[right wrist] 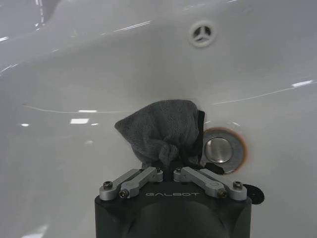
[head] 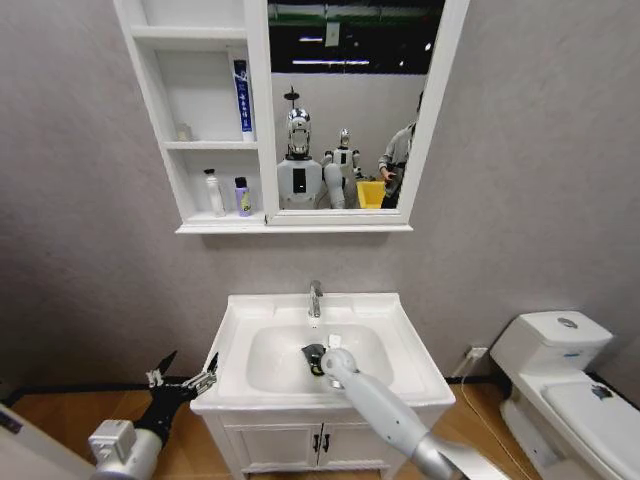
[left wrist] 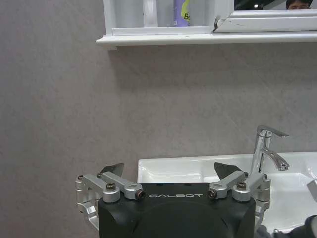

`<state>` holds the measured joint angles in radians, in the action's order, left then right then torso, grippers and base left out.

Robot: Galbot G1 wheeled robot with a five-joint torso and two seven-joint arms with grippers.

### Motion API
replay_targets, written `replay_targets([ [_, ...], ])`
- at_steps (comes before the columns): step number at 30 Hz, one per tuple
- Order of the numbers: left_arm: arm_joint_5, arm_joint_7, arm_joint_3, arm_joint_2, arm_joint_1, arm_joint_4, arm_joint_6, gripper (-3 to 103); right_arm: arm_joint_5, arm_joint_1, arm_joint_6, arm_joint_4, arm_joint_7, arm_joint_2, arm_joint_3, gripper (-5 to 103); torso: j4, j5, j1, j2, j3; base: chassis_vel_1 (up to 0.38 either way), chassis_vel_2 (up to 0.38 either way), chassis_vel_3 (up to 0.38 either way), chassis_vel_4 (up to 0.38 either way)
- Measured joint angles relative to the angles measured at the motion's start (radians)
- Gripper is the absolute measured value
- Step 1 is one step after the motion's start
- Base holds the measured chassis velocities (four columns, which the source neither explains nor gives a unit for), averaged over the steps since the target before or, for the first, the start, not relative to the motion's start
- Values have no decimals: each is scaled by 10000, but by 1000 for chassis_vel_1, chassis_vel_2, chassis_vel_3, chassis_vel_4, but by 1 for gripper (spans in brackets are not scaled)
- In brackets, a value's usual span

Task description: Move facial cleanser and shampoo from washbasin to cabinet, then wipe washbasin with towel.

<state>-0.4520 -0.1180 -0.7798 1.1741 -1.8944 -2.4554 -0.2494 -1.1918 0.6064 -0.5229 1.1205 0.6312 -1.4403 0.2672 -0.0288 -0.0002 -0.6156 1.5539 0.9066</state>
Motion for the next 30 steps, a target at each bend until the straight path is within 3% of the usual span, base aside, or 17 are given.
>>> replay_targets([
  [3, 0, 0, 0, 0, 0, 0, 0, 100, 91, -40, 55, -119, 0, -369, 83, 4, 3, 2, 0, 1, 0, 0, 0, 0, 0],
  [6, 0, 0, 0, 0, 0, 0, 0, 100, 400, 145, 87, 43, 82, -143, 12, 4, 3, 4, 0, 0, 0, 0, 0, 0, 0],
  [9, 0, -1, 0, 0, 0, 0, 1, 100, 494, 428, 87, 464, 163, 456, -221, 4, -4, 2, 0, 1, 0, 0, 0, 0, 0],
  [10, 0, 0, 0, 0, 0, 0, 1, 100, 493, 640, 85, 789, 172, 958, -438, 4, -9, 3, 0, 1, 0, 0, 0, 0, 0],
  [11, 0, 0, 0, 0, 0, 0, 1, 100, 493, 640, 85, 789, 172, 958, -438, 4, -9, 3, 0, 1, 0, 0, 0, 0, 0],
  [13, 0, 0, 0, 0, 0, 0, 0, 100, 391, 1006, 62, 1450, 225, 1793, -968, 4, -7, 4, 0, 0, 0, 0, 0, 0, 0],
  [16, 0, 0, 0, 0, 0, 0, 0, 100, 406, 1306, 66, 2081, 265, 2360, -1412, 4, -3, 7, 0, 0, 0, 0, 0, 0, 0],
  [18, 0, -2, 0, 0, 0, 0, 1, 100, 792, 1578, 269, 2614, 180, 2776, -1766, 4, -3, 4, 0, 0, 0, 0, 0, 0, 0],
  [21, 0, 0, 0, 0, 0, 0, 0, 100, 2568, 2351, 1496, 4005, -369, 3494, -2791, 4, -3, 6, 0, 1, 0, 0, 0, 0, 0],
  [22, 0, 0, 0, 0, 0, 0, 0, 100, 2568, 2351, 1496, 4005, -369, 3494, -2791, 4, -3, 6, 0, 1, 0, 0, 0, 0, 0],
  [24, 0, 0, 0, 0, 0, -1, 0, 100, 3621, 2794, 2243, 4625, -1010, 3938, -3470, 4, -2, 5, 1, 2, -1, 0, 0, 0, 0],
  [30, 0, 0, 0, 0, 0, 0, 0, 100, 4179, 3421, 2776, 4595, -1726, 4615, -4246, 4, -4, 5, 0, 2, 0, 0, 0, 0, 0],
])
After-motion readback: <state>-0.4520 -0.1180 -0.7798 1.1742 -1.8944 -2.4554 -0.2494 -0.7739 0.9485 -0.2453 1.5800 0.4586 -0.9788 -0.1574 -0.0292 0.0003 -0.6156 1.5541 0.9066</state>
